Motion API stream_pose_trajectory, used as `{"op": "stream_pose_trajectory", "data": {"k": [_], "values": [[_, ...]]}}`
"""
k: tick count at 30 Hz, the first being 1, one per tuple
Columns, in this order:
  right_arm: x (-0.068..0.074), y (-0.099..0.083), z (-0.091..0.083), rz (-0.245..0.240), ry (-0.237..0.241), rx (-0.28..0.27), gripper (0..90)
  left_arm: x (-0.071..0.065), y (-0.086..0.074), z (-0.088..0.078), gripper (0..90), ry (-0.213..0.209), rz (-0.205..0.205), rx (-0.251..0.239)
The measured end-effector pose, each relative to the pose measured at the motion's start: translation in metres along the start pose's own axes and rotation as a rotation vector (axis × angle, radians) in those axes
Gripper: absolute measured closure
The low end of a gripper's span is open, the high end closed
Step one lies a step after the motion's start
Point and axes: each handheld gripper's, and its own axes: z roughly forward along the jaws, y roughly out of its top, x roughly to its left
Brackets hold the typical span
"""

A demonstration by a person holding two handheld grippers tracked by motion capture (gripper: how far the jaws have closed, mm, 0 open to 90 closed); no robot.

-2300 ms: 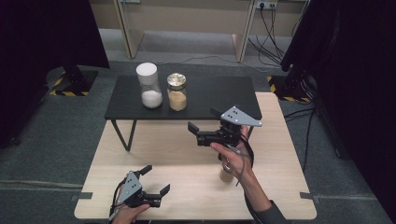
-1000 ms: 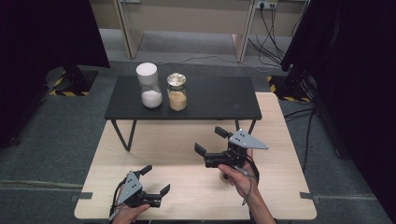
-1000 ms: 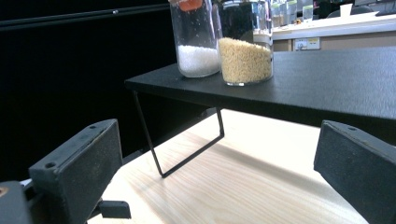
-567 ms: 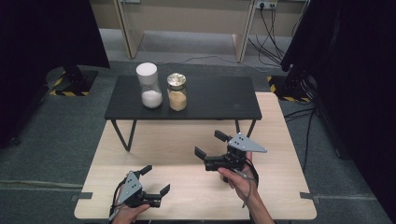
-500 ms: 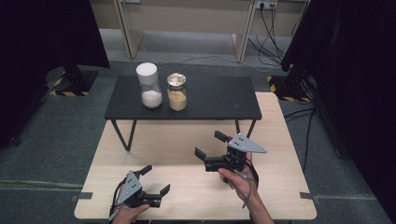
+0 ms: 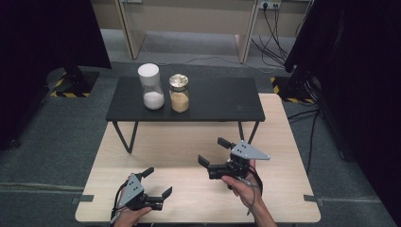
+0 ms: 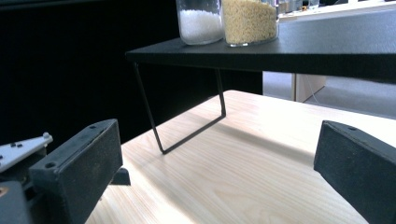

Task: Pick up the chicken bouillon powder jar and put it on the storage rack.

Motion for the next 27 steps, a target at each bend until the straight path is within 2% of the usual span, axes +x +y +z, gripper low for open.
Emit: {"op": "stream_pose_trajectory", "data": {"k": [6,15,18,27], "values": [[-0.002,-0.005,-0.004,-0.009,-0.009,0.007,1.3,0.000,0.000,0.000,0.6,0.000,0.000,0.000],[-0.003,-0.016,-0.009,0.005,-0.011,0.024,1.3,0.000,0.000,0.001,0.6,0.000,-0.004,0.002],[-0.005,-0.020,-0.012,-0.005,-0.025,0.031,1.3,0.001,0.000,0.001,0.6,0.001,-0.008,0.003],[-0.010,-0.029,-0.021,0.007,-0.048,0.038,1.3,0.000,0.000,0.000,0.6,0.000,-0.005,0.001]]}}
